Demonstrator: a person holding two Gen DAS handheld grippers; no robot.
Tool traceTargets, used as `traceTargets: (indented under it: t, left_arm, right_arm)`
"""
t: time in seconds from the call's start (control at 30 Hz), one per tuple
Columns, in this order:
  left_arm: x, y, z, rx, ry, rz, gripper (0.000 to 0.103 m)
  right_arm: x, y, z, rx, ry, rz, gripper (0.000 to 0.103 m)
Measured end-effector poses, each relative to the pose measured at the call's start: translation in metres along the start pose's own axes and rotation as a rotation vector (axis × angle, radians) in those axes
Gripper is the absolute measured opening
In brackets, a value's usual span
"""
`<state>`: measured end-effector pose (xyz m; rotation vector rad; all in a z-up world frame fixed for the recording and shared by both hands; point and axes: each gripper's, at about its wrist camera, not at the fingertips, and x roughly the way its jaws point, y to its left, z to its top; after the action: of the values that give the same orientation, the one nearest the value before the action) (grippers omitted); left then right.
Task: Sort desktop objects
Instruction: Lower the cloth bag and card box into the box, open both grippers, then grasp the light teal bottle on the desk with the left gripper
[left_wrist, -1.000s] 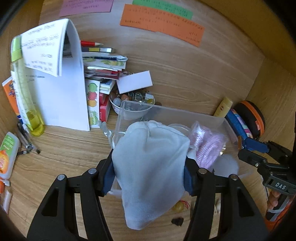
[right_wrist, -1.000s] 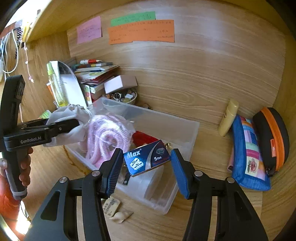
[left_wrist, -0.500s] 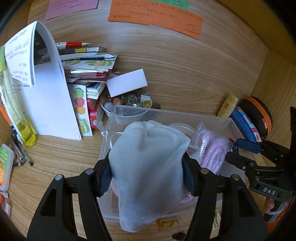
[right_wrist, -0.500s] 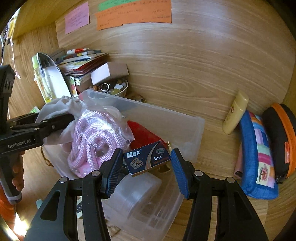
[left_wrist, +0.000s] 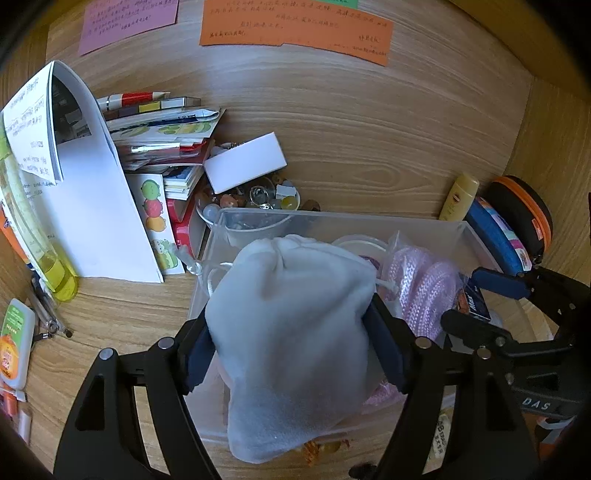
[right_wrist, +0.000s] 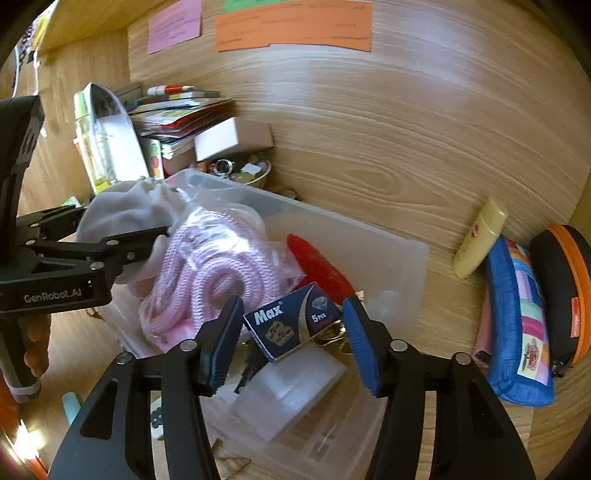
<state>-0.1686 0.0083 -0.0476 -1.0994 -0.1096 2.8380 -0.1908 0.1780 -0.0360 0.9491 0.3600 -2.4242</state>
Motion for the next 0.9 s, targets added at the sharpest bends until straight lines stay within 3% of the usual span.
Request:
traceTargets:
  t: [0.13,0.27,0.5,0.9]
  left_arm:
    - [-0.006,-0.003,-0.002,0.009,-0.001,0.007,0.077]
    - [-0.016,-0.002,-0.005,0.009,-0.008,-0.002,0.084]
    - [-0.042,-0.008,-0.008,0.030,-0.058,-0.004,0.094]
    - [-0.079,-0.014,-0.020,0.049,-0.107,-0.007,0.099]
  right_arm:
    - [-0.006,0.004,0.000,-0.016,-0.019,-0.012,0.063]
    - [-0.014,0.003,0.002,-0.010,-0.035,-0.023,0.074]
    - [-0.030,-0.002,0.002,0.040,-0.050,-0.039,0.081]
    - [-0.067,0.002,-0.013,0.097,-0.086,-0.075,0.085]
